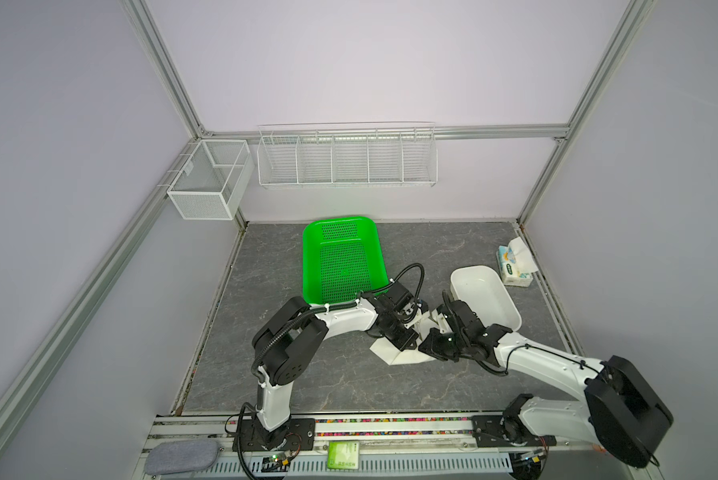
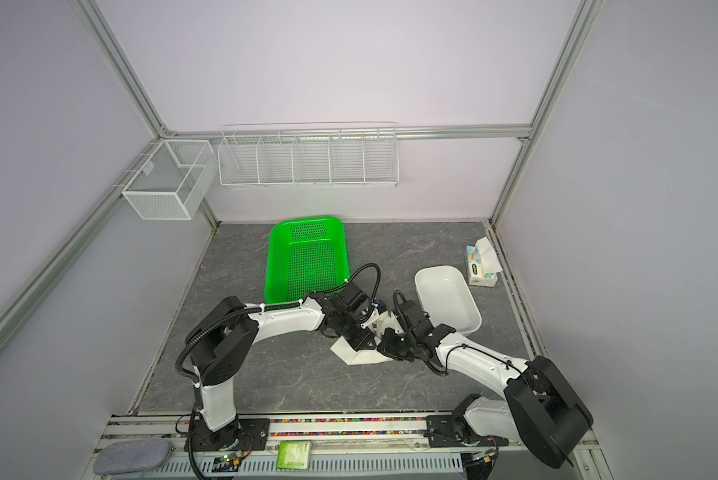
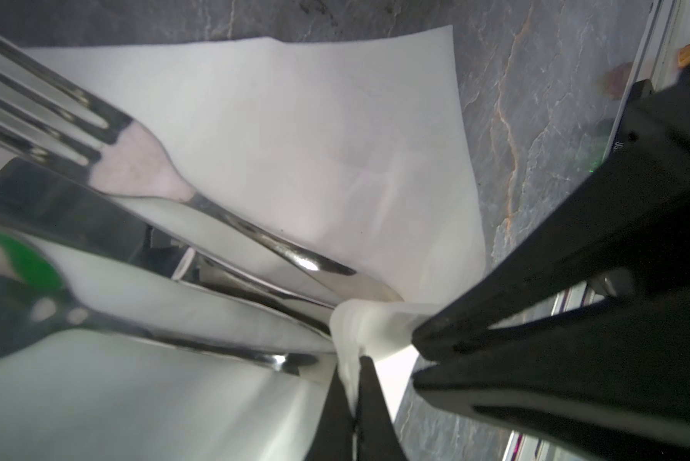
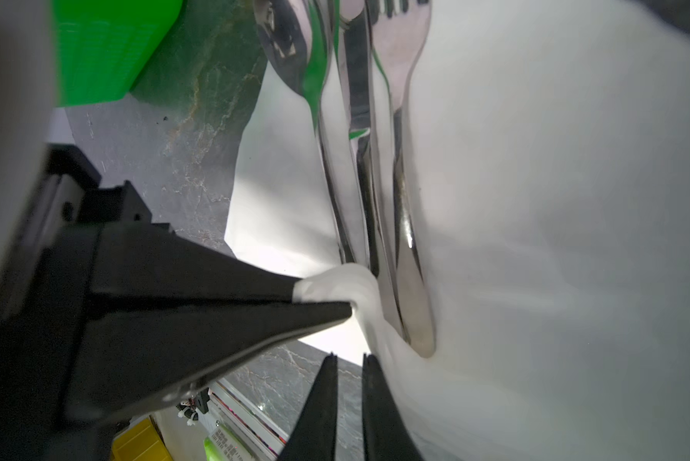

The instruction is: Place the utensils on the paper napkin and roll it up

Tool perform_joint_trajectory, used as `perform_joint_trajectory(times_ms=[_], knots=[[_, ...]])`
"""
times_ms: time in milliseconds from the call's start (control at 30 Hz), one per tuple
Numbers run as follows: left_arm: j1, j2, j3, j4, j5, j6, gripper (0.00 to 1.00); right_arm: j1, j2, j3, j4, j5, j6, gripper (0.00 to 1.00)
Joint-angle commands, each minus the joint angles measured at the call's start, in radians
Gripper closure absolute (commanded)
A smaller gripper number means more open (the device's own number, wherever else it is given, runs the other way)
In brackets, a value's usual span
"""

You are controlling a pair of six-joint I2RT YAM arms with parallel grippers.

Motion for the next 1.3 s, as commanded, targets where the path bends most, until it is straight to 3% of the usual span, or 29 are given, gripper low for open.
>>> perform_joint_trajectory(times_ms=[0,233,533,800,1267], knots=[[-0.004,0.015,0.028,-0.003,0.006,0.011,0.95,0.004,0.017,0.008,-0.027,0.037,0.016,0.84],[-0.004,0.020,0.028,-0.003,0.008,0.014,0.94,-0.012,0.072,-0.032,-0.053,0.095,0.063,0.85],[-0.005,0.000,0.021,-0.021,-0.031,0.015,0.82,-0.010,0.069,-0.065,-0.040,0.109,0.112,0.85],[-0.003,-0.036,-0.023,-0.025,-0.062,-0.001,0.82,-0.008,0.023,-0.057,-0.067,0.101,0.116,0.85],[-0.004,-0.022,-0.022,0.003,-0.015,-0.012,0.89,-0.005,-0.026,-0.034,-0.108,0.100,0.103,0.84]])
